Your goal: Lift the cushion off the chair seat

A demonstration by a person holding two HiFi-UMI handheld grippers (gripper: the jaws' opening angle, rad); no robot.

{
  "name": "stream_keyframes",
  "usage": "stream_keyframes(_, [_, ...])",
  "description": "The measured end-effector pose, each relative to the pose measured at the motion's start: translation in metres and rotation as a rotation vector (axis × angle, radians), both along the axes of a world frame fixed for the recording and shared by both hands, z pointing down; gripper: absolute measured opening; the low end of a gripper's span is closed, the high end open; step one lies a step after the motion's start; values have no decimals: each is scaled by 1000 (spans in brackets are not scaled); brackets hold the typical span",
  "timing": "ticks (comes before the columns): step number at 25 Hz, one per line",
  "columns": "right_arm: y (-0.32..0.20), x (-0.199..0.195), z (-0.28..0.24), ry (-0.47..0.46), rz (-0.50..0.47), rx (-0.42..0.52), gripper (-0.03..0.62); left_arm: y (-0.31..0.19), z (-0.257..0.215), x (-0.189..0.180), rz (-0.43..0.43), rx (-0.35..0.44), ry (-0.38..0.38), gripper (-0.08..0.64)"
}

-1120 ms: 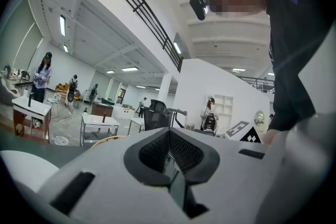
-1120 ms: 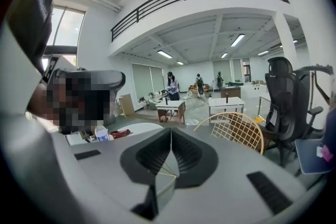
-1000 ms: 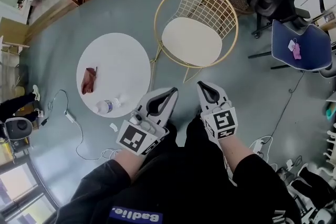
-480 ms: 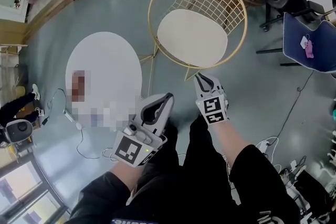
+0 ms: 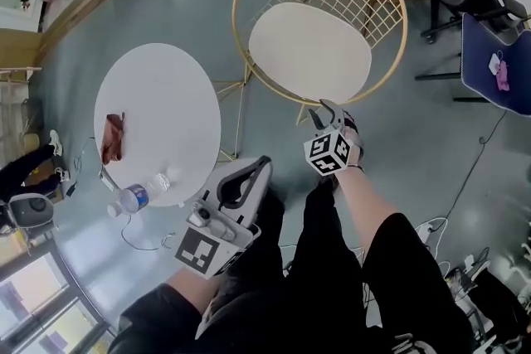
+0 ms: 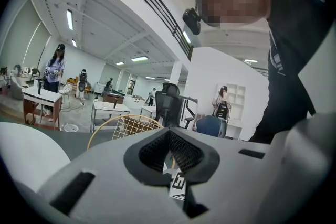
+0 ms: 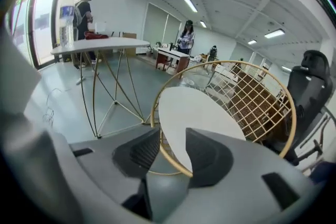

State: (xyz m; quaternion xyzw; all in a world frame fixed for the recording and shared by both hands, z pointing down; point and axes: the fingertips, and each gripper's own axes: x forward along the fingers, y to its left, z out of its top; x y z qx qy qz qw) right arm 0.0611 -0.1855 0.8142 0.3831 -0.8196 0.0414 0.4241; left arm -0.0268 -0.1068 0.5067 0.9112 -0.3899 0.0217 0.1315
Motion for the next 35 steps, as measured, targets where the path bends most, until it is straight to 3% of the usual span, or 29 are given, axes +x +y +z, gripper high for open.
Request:
stream_keyframes(7, [-20, -10, 59, 257, -126, 68, 152, 1, 22, -10, -4, -35, 1, 14])
stream_keyframes(12, [-28, -15, 84, 374, -189, 112, 166, 4, 38, -26, -23, -48, -5, 14])
stream_keyframes(21, [-55, -10, 102, 563, -198, 209, 169, 13, 53, -44, -37, -67, -10, 14])
stream_keyframes(24, [-58, -10, 102, 600, -212, 209, 167, 16, 52, -47, -42, -70, -9, 14])
stream_keyframes(28, [-56, -11, 78, 598, -198, 246, 89, 19, 41, -50, -48, -69, 8, 14])
stream_keyframes(35, [-56, -8, 22, 620, -221, 282, 62, 21, 1, -48, -50, -35, 38, 14])
